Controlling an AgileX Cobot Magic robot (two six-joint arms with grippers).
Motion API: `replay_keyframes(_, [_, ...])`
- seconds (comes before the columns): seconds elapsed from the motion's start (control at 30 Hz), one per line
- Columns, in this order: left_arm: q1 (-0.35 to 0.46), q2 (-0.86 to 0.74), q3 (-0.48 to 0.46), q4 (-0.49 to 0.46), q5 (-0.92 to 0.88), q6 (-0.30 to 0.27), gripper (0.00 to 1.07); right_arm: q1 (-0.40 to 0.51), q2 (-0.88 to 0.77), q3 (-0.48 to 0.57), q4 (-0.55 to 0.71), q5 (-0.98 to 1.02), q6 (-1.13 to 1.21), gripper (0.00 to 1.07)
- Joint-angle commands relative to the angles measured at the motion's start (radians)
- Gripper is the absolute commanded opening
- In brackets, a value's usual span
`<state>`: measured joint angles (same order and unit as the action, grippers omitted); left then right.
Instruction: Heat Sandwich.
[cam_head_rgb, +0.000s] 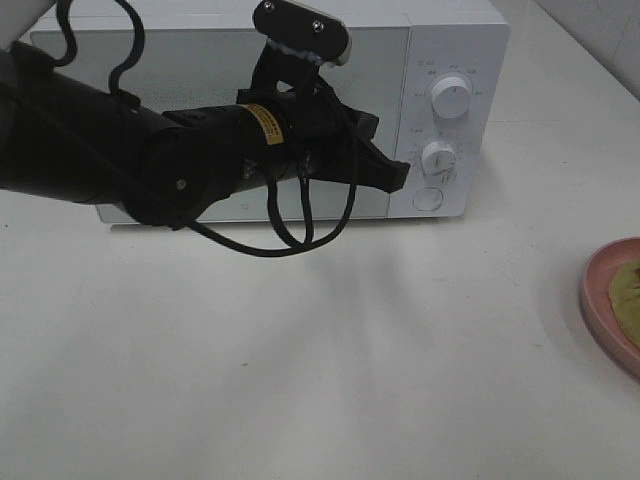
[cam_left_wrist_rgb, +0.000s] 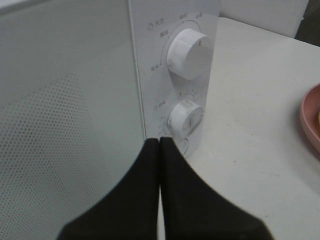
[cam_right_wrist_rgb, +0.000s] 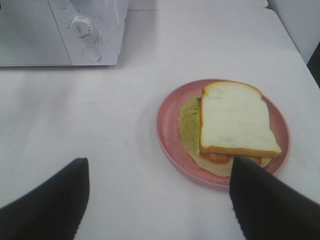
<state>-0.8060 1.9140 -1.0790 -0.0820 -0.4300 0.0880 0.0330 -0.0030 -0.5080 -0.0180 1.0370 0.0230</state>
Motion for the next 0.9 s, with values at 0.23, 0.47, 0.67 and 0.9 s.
replay_keyframes(0.23, [-0.023,-0.129,0.059,-0.015,0.337,-0.007,0.26,-0.003,-0.028,0.001,0.0,-0.009,-0.01,0.75])
replay_keyframes(0.47, [-0.023,-0.187,0.059,-0.014,0.607,-0.057,1.01,-0.003,-0.028,0.001,0.0,-0.009,-0.01,0.75])
replay_keyframes(0.67, [-0.022,-0.235,0.059,-0.007,0.844,-0.056,0.98,-0.003,-0.028,0.001,0.0,-0.009,-0.01,0.75])
replay_keyframes(0.9, [0.006,-0.257,0.059,0.005,1.181,-0.088,0.98,-0.003,-0.028,0.001,0.0,-0.009,-0.01,0.75])
